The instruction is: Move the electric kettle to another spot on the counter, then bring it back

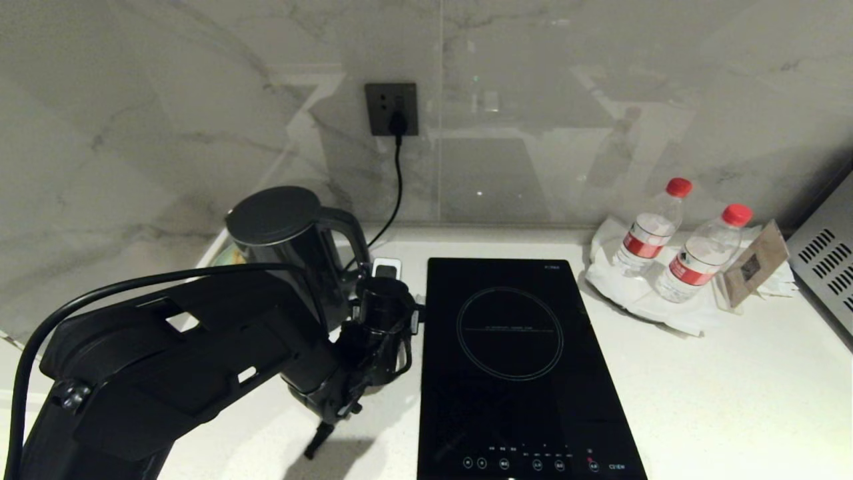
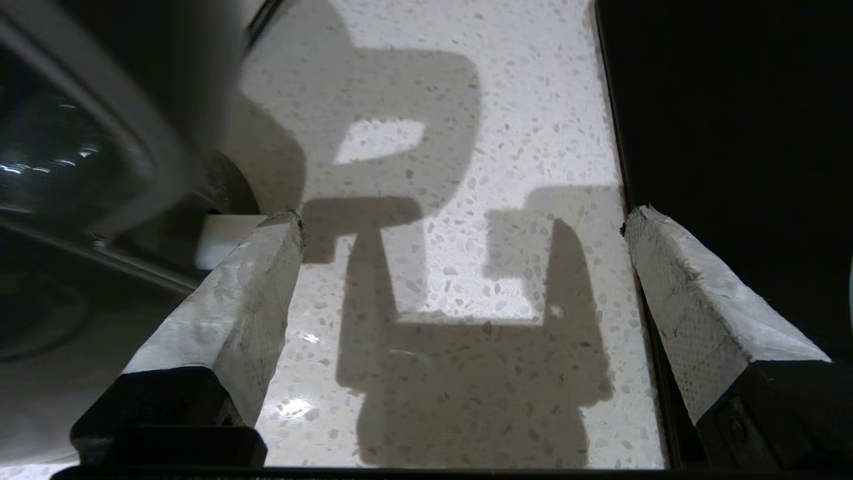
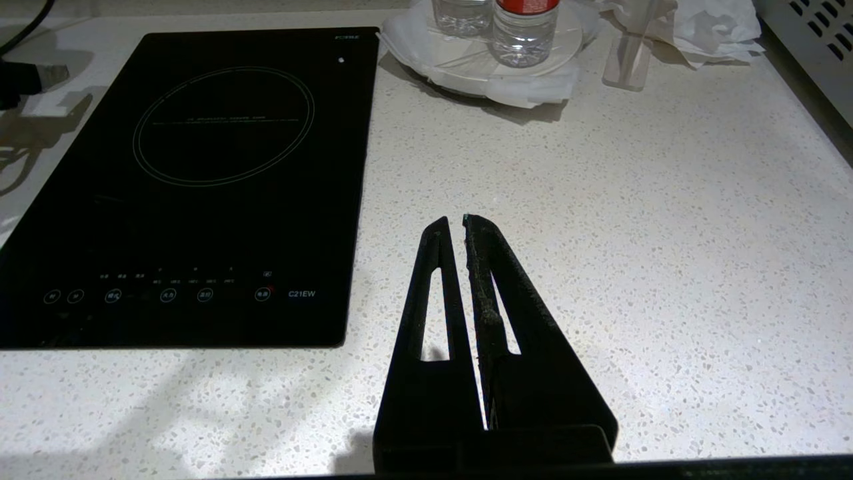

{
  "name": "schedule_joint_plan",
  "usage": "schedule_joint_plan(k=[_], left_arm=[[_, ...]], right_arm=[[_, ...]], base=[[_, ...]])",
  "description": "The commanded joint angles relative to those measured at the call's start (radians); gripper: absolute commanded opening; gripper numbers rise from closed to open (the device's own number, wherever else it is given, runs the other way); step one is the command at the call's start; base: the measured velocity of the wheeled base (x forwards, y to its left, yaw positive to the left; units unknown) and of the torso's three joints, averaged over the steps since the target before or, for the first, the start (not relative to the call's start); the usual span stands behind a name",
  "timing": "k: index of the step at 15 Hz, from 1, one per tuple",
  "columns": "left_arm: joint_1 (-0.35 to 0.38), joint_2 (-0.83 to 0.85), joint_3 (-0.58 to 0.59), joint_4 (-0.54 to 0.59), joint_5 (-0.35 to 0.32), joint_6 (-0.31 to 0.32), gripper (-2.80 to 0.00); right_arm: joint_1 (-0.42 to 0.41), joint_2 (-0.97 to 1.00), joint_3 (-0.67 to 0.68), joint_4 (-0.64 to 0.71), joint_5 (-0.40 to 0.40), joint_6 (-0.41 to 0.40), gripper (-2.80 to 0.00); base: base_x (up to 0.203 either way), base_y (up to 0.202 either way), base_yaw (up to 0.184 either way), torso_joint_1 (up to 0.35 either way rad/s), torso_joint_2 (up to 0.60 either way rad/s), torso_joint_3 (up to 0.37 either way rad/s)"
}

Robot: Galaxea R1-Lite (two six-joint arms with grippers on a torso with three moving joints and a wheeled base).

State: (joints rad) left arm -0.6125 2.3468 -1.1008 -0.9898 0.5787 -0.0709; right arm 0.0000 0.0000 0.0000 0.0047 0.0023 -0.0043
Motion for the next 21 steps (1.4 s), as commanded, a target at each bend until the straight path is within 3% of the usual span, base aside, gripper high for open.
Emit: schedule_joint_plan(k=[1,5,21], left_arm=[[0.004,-0.021,0.006,-0.006,0.004,0.000,0.00],[0.014,0.004,-0.010,-0.006,0.004,0.031,0.00],[0.022,0.012,-0.013,-0.006,0.001,0.031,0.00]], right_arm=[[0.000,0.000,0.000,0.000,-0.001,0.000,-2.80],[0.000,0.000,0.000,0.000,0.000,0.000,-2.80],[0.000,0.000,0.000,0.000,-0.001,0.000,-2.80]], base=[[0.000,0.000,0.000,0.000,0.00,0.000],[0.000,0.000,0.000,0.000,0.00,0.000],[0.000,0.000,0.000,0.000,0.00,0.000]])
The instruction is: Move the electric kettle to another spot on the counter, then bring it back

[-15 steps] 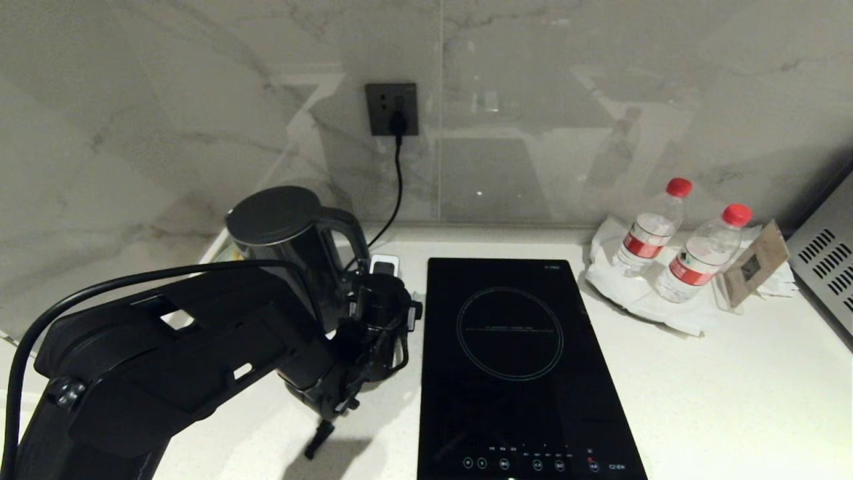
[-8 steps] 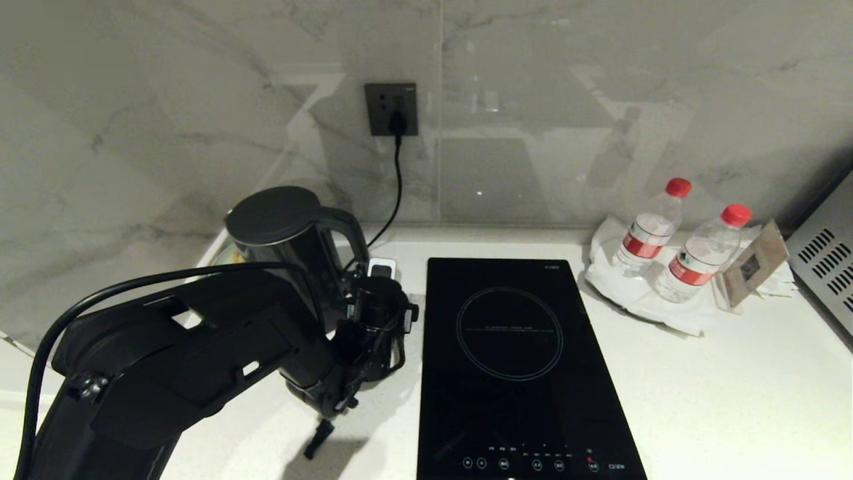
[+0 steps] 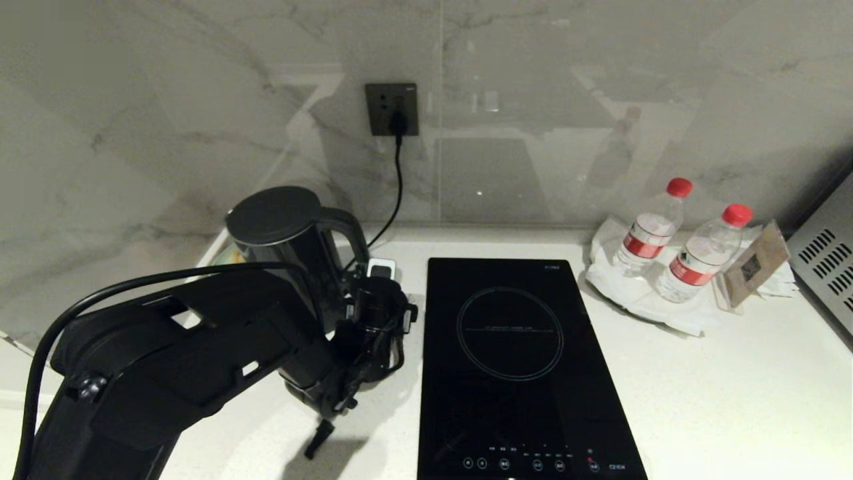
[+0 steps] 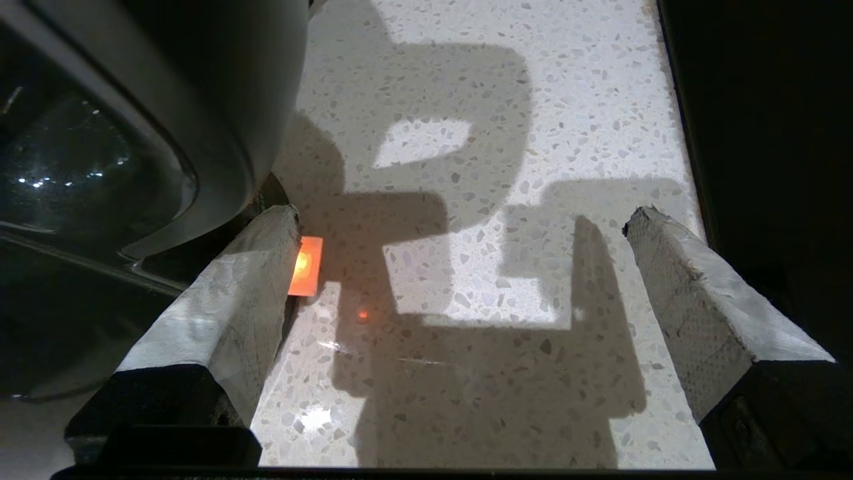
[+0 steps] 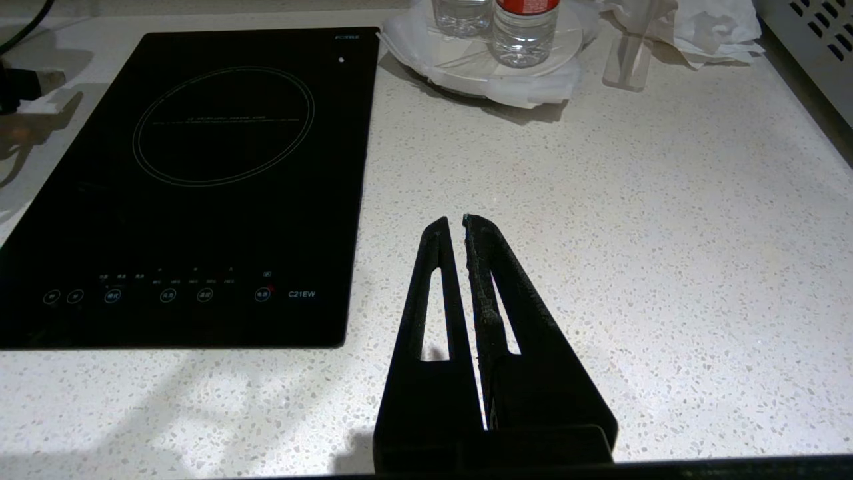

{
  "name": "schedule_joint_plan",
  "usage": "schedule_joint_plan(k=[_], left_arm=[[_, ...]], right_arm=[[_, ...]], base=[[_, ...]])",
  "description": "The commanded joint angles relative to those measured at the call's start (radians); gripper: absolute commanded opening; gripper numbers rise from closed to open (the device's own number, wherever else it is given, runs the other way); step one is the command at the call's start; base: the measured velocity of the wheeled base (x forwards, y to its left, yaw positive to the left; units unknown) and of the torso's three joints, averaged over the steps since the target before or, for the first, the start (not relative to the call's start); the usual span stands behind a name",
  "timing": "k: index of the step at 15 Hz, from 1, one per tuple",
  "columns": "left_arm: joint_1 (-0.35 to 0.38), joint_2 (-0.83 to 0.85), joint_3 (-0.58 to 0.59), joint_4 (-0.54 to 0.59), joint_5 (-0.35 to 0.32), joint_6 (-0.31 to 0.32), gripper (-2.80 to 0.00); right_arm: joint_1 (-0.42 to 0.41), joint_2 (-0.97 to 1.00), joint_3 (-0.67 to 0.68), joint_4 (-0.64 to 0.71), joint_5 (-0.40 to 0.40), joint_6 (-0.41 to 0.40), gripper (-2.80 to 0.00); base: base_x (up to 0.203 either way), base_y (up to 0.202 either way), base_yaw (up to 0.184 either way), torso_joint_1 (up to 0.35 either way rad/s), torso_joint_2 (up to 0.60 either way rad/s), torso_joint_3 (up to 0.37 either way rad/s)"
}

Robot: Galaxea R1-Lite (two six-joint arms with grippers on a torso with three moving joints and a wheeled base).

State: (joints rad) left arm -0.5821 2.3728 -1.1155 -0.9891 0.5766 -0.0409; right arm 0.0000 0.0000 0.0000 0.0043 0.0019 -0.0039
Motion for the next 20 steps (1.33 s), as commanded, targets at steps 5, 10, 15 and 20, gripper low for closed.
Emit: schedule_joint_plan(k=[5,10,15,20], left_arm=[[-0.064,-0.108,0.076,-0.006,0.002,-0.004,0.00],[-0.096,-0.188,0.132,-0.006,0.005,-0.006,0.00],[-0.096,-0.213,0.194,-0.008,0.002,-0.024,0.00],[-0.093,-0.183,0.200,-0.008,-0.004,-0.031,0.00]], right_arm=[[0.000,0.000,0.000,0.000,0.000,-0.001,-2.80],[0.000,0.000,0.000,0.000,0.001,-0.001,-2.80],[0.000,0.000,0.000,0.000,0.000,-0.002,-2.80],[0.000,0.000,0.000,0.000,0.000,-0.002,-2.80]], base=[[0.000,0.000,0.000,0.000,0.00,0.000],[0.000,0.000,0.000,0.000,0.00,0.000],[0.000,0.000,0.000,0.000,0.00,0.000],[0.000,0.000,0.000,0.000,0.00,0.000]])
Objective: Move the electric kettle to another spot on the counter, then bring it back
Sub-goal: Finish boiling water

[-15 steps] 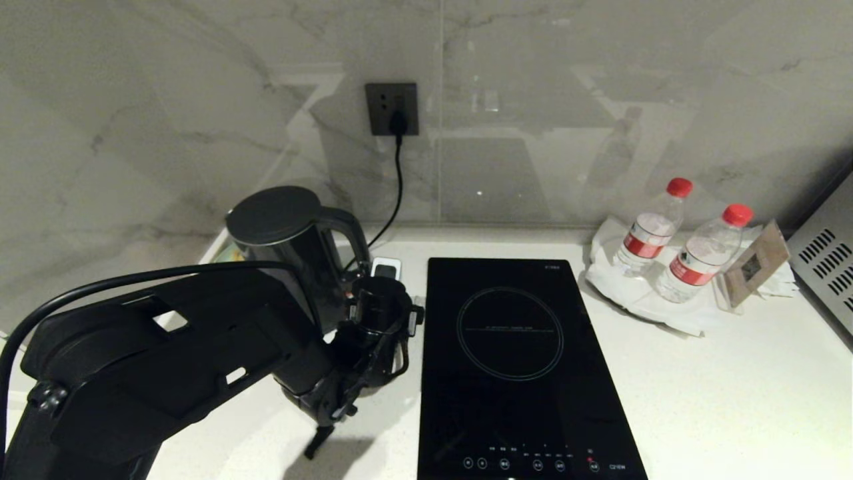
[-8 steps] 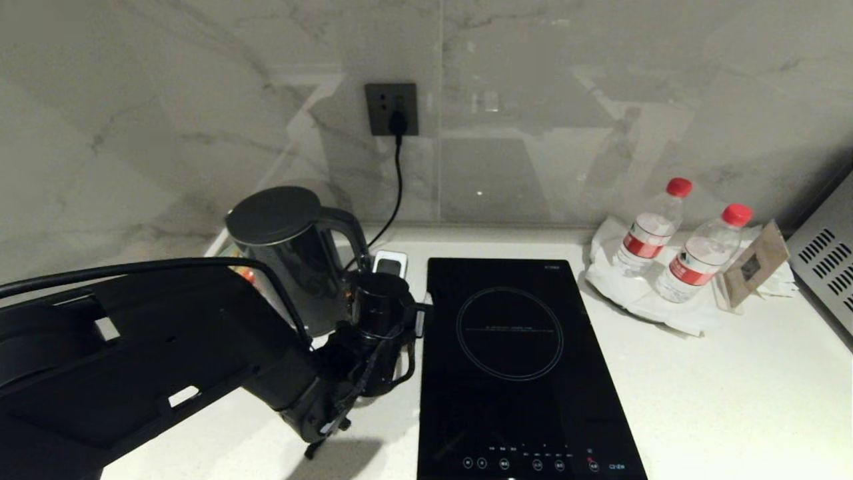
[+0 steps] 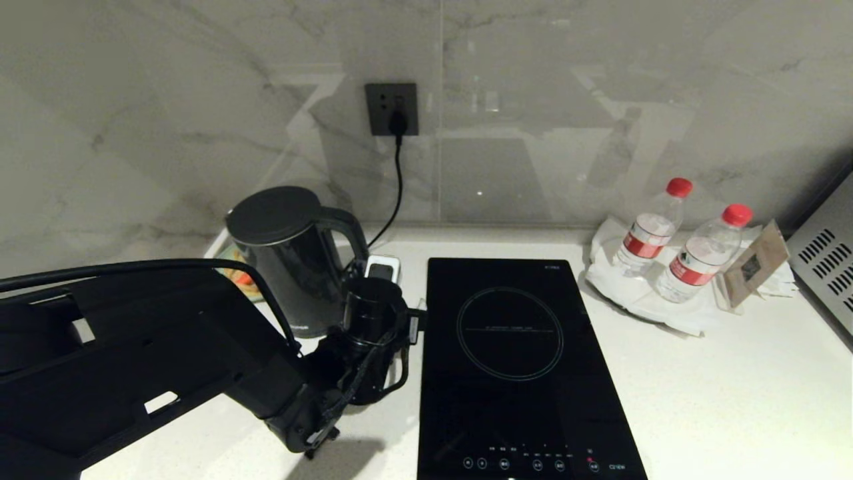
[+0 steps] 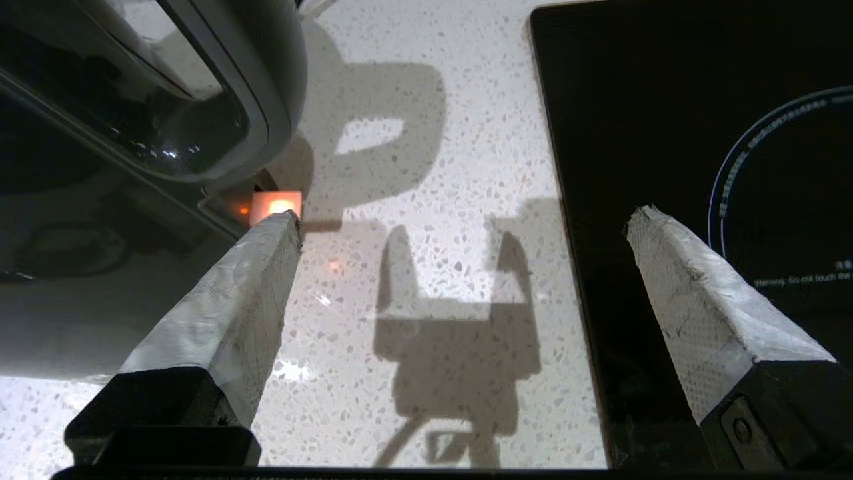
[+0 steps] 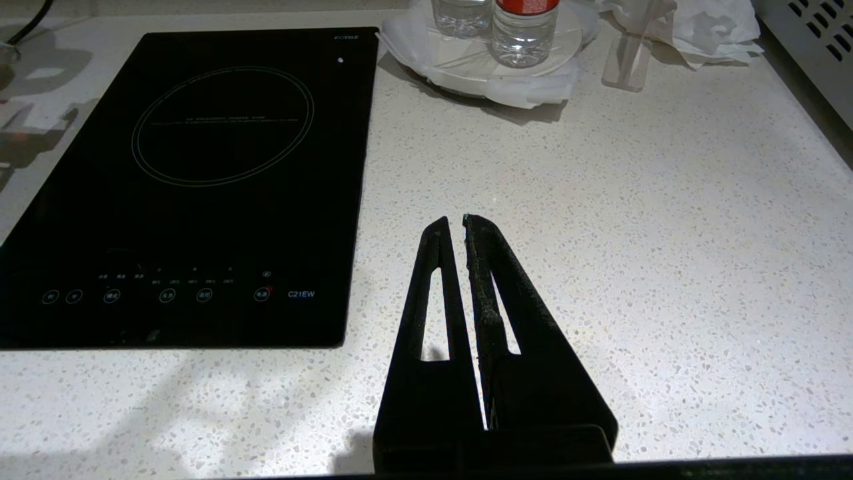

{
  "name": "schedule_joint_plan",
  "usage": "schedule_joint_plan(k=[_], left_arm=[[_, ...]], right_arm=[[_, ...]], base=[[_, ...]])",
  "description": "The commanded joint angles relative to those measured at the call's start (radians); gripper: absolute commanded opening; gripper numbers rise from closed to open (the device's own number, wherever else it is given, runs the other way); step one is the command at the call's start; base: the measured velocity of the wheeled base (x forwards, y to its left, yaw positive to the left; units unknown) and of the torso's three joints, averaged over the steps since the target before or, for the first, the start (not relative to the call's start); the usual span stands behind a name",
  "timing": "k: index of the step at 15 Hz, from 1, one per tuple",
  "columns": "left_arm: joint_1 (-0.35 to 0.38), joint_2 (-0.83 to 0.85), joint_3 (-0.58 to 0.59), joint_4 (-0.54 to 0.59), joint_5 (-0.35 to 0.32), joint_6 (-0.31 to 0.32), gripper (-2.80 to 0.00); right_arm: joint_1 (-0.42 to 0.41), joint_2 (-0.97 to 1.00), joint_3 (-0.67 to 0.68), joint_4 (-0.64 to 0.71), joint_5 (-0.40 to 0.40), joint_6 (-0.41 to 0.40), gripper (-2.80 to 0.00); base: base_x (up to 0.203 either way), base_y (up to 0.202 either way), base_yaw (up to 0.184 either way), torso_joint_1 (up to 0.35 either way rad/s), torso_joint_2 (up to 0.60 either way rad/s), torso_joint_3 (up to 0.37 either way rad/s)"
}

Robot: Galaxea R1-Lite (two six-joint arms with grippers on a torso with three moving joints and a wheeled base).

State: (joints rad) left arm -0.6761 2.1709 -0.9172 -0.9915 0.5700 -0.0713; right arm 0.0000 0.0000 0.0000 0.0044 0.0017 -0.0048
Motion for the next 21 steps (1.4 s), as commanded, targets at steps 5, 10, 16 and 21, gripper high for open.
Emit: schedule_joint_plan(k=[5,10,16,21], left_arm=[[0.011,0.124,-0.014,-0.006,0.000,-0.012,0.00],[0.040,0.215,-0.128,-0.004,0.001,-0.004,0.00],[0.067,0.263,-0.172,-0.003,0.002,-0.004,0.00],[0.097,0.261,-0.206,-0.003,0.002,-0.004,0.00]], right_arm=[[0.000,0.000,0.000,0.000,0.001,0.000,-2.80],[0.000,0.000,0.000,0.000,0.001,0.000,-2.80],[0.000,0.000,0.000,0.000,0.000,0.000,-2.80],[0.000,0.000,0.000,0.000,0.001,-0.001,-2.80]], base=[[0.000,0.000,0.000,0.000,0.00,0.000],[0.000,0.000,0.000,0.000,0.00,0.000],[0.000,0.000,0.000,0.000,0.00,0.000],[0.000,0.000,0.000,0.000,0.00,0.000]])
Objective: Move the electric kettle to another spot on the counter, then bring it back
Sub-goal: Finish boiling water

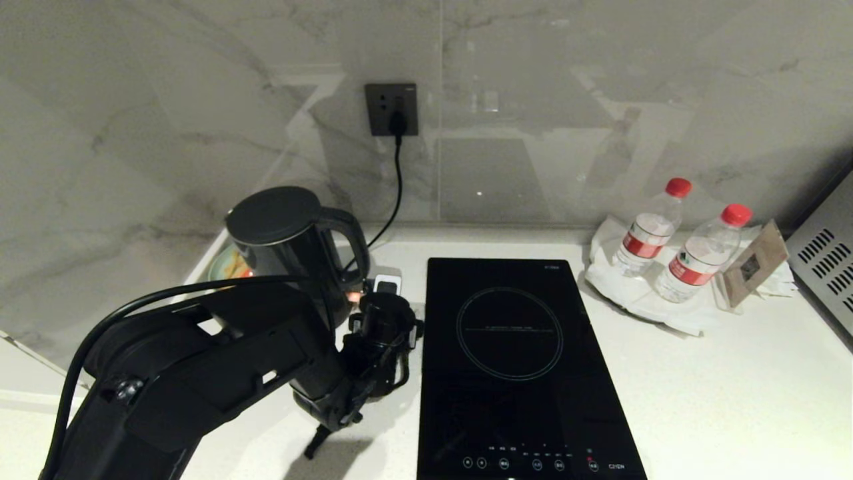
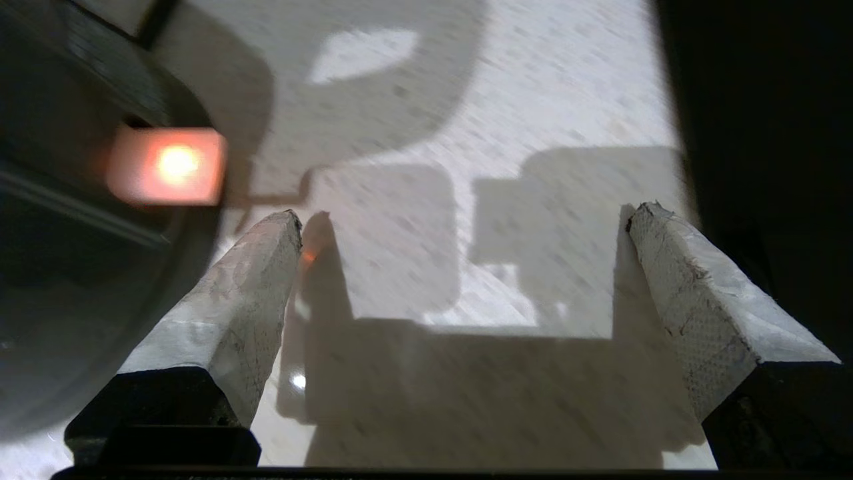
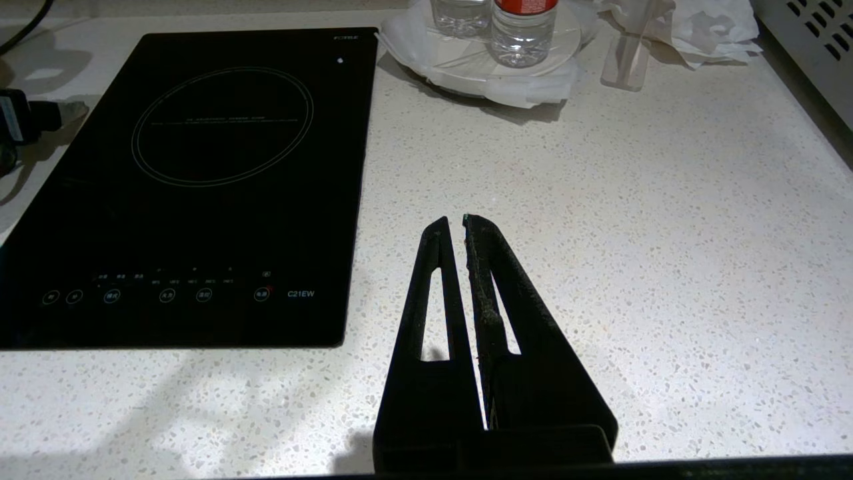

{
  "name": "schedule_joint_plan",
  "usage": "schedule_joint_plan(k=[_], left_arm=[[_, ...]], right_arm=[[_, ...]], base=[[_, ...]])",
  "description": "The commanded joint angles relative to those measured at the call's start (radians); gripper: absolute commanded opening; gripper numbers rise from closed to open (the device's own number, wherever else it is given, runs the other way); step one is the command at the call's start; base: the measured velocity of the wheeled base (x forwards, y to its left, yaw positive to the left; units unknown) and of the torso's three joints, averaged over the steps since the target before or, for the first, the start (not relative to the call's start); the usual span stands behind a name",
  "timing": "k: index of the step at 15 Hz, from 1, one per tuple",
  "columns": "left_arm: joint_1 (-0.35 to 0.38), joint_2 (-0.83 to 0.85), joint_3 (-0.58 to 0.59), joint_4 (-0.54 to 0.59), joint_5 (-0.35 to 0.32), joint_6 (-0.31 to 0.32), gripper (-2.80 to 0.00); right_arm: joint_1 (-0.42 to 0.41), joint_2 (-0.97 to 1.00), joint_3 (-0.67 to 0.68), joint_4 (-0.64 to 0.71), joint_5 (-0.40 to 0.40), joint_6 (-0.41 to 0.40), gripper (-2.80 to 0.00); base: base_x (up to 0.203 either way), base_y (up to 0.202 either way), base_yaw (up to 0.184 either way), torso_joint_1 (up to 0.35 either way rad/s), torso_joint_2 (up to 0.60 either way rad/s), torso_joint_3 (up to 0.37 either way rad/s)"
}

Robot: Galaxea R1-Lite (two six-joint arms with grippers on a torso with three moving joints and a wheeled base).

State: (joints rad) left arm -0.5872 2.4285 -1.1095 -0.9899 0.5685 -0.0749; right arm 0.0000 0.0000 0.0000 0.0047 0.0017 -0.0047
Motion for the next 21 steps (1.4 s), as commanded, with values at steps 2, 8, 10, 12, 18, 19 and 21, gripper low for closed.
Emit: schedule_joint_plan(k=[2,8,10,12,18,19,21], left_arm=[[0.013,0.006,-0.026,-0.004,0.004,0.000,0.00],[0.021,-0.009,-0.030,-0.005,0.007,0.007,0.00],[0.023,-0.018,-0.029,-0.006,0.007,0.014,0.00],[0.023,-0.024,-0.025,-0.006,0.008,0.014,0.00],[0.010,-0.038,0.055,-0.009,0.003,0.006,0.00],[0.001,-0.046,0.086,-0.029,0.002,0.005,0.00],[-0.014,-0.074,0.170,-0.130,0.001,0.011,0.00]], right_arm=[[0.000,0.000,0.000,0.000,0.000,0.000,-2.80],[0.000,0.000,0.000,0.000,0.001,0.000,-2.80],[0.000,0.002,0.000,0.000,0.000,0.000,-2.80],[0.000,0.000,0.000,0.000,0.001,0.000,-2.80],[0.000,0.000,0.000,0.000,0.001,0.000,-2.80],[0.000,0.001,0.000,0.000,0.000,0.000,-2.80],[0.000,0.000,0.000,0.000,0.000,0.000,-2.80]], base=[[0.000,0.000,0.000,0.000,0.00,0.000],[0.000,0.000,0.000,0.000,0.00,0.000],[0.000,0.000,0.000,0.000,0.00,0.000],[0.000,0.000,0.000,0.000,0.00,0.000],[0.000,0.000,0.000,0.000,0.00,0.000],[0.000,0.000,0.000,0.000,0.00,0.000],[0.000,0.000,0.000,0.000,0.00,0.000]])
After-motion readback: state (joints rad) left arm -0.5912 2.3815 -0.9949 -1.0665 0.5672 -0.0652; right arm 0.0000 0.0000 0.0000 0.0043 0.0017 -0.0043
